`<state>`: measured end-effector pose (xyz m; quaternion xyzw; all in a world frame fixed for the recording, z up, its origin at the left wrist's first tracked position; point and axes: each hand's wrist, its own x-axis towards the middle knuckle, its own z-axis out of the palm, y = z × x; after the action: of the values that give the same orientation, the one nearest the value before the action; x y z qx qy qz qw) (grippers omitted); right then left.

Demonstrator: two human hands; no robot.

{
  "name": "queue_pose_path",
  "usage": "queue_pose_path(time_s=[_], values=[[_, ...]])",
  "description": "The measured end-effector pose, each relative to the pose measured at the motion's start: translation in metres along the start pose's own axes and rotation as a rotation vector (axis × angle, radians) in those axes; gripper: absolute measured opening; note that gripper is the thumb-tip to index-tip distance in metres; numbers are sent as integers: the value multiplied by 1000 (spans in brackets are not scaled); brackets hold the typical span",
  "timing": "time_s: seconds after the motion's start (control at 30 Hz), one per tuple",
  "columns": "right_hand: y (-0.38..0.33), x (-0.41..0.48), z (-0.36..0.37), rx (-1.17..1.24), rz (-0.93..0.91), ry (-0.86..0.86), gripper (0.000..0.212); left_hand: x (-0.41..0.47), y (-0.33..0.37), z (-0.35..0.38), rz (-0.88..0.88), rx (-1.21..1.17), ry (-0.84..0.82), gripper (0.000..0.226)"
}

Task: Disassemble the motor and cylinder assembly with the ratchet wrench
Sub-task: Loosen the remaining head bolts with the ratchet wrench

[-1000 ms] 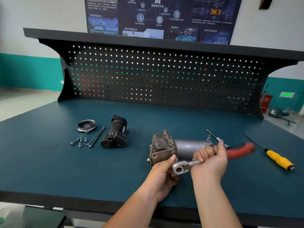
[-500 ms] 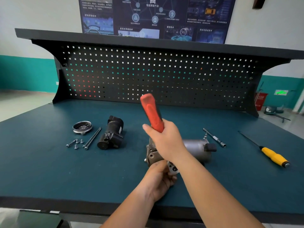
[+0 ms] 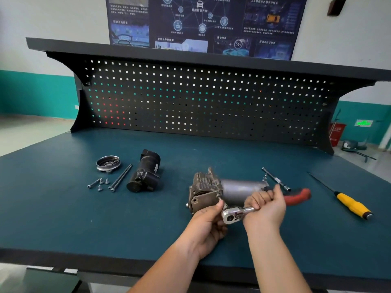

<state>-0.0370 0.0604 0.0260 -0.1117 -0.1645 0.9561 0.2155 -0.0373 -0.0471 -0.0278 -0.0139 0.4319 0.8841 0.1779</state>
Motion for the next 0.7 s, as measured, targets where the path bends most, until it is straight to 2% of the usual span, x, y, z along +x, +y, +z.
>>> queue_pose_path(time_s=[0.13,0.37,0.47,0.6,0.7], values=[[2,-3,-2,-15,-41,-7,43,1,1,0,4,-4,17,17],[9,-14,35,-437,-207,-302,36,1,0,-4,-17,-47,-8,14],[18,-20,47,-743,-229,-495,32,0,3,-3,-31,-11,-15,15],[35,-30,55,-1264,-378,-809,38,0,1,-4,-16,36,-44,26],[46,-36,55,-1474,-446,-954,45,-1,3,-5,-13,43,-54,17]])
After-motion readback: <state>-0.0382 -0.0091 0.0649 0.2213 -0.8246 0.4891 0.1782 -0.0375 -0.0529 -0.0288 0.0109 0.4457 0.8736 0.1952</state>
